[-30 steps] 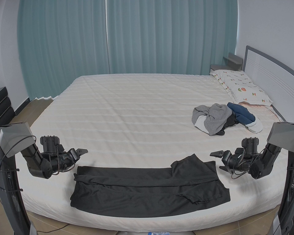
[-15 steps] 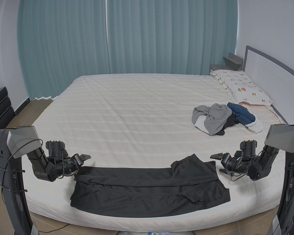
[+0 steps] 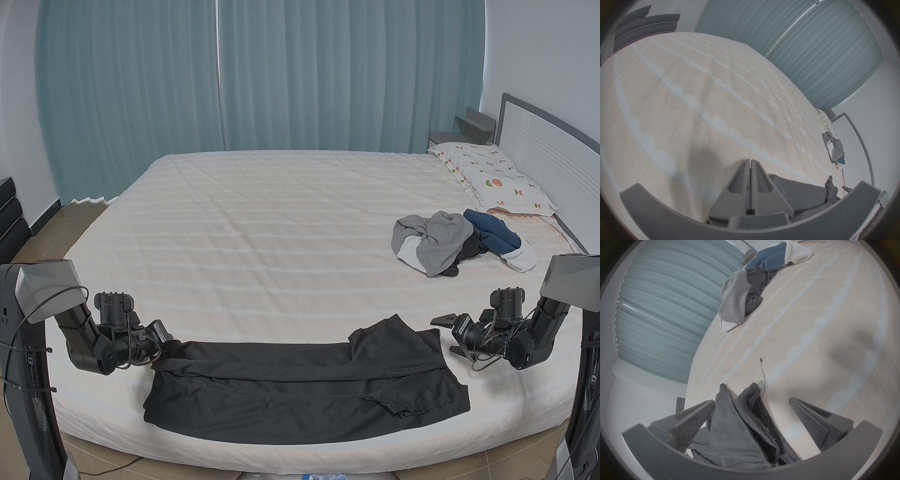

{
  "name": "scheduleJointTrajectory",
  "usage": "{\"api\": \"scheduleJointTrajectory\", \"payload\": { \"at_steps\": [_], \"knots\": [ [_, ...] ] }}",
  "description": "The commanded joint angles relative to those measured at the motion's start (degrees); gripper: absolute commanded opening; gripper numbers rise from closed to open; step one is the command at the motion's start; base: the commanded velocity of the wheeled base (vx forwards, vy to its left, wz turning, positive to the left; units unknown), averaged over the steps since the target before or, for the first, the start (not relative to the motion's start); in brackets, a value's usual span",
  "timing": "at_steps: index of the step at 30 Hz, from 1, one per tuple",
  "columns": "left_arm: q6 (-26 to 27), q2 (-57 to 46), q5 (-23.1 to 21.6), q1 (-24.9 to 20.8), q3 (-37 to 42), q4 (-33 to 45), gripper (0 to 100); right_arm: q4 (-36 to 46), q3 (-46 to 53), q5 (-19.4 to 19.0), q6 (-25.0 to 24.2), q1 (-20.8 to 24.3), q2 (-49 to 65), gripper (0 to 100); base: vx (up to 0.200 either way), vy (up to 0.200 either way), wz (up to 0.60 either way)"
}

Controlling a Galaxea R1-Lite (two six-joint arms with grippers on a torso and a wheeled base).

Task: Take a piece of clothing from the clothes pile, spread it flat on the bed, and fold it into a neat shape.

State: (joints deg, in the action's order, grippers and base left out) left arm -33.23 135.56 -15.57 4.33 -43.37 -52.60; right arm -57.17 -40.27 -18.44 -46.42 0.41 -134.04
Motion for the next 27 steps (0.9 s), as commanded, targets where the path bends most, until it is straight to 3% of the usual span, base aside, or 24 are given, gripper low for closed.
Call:
{"api": "scheduleJointTrajectory", "payload": {
  "at_steps": [1,9,19,23,27],
  "knots": [
    [-0.17,-0.38,0.10,0.33,0.22,-0.13,0,0.04,-0.08,0.08,0.02,0.20,-0.09,100,0.000,0.000,0.00],
    [-0.61,-0.65,3.00,1.30,0.13,-0.31,0,0.40,-0.78,0.08,0.02,0.46,0.09,100,0.000,0.000,0.00],
    [-0.78,-0.65,3.00,1.56,0.22,-0.31,0,0.66,-4.82,0.34,0.02,2.31,-2.55,100,0.000,0.000,0.00],
    [-0.87,-0.65,3.00,1.74,0.22,-0.31,0,0.66,-6.76,3.68,0.37,3.36,-4.39,100,0.000,0.000,0.00],
    [-0.96,-0.65,3.00,1.74,0.22,-0.31,0,0.48,-7.55,4.65,0.63,3.89,-5.45,100,0.000,0.000,0.00]
  ]
}}
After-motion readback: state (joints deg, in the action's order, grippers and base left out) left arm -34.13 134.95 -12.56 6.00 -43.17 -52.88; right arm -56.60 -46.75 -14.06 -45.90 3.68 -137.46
